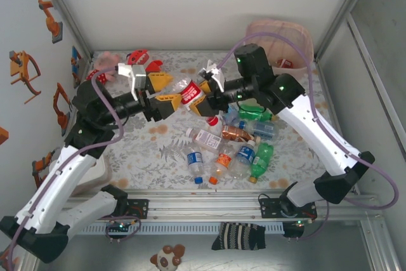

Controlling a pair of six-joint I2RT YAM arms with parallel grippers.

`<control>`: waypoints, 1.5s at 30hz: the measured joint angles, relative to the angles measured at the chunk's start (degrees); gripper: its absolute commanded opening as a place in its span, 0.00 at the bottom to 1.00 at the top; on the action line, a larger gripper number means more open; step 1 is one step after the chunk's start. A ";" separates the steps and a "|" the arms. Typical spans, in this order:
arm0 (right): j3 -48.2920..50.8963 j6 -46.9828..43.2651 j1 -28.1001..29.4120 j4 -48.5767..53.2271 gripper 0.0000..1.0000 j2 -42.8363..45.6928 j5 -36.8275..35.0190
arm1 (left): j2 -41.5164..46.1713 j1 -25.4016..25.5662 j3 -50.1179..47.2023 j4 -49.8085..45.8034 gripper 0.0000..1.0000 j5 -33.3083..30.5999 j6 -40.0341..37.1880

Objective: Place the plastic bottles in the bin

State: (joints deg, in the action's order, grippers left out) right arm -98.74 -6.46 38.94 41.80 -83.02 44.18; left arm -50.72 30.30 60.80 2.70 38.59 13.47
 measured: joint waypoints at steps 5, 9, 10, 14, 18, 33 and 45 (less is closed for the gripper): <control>-2.97 3.08 -7.56 -0.02 0.50 -0.07 -3.82 | 3.32 0.04 -2.21 -0.15 0.80 -6.43 -1.11; -6.29 6.23 -13.70 0.00 0.51 -0.72 -7.15 | 4.09 0.04 -3.21 -0.37 0.80 -9.77 -1.38; -7.26 7.08 -15.23 0.00 0.51 -1.03 -8.24 | 4.09 0.04 -3.28 -0.48 0.80 -10.38 -1.38; -11.08 10.73 -20.94 -0.02 0.51 -3.02 -14.23 | 4.09 0.04 -3.54 -0.57 0.80 -11.65 -1.36; -14.16 12.52 -24.94 0.28 0.51 -5.88 -21.86 | 4.09 0.04 -3.63 -0.57 0.80 -12.02 -1.33; -22.16 19.19 -36.11 7.67 0.50 -22.51 -34.27 | 4.15 0.04 -3.98 -0.61 0.81 -12.02 -1.09; -22.16 20.76 -36.15 12.15 0.51 -32.46 -34.49 | 5.20 0.04 -4.44 -1.77 0.81 -12.28 -1.05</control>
State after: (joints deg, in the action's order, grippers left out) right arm -120.90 14.31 2.79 53.95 -115.48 9.69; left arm -45.52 30.35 56.36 0.93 26.30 12.43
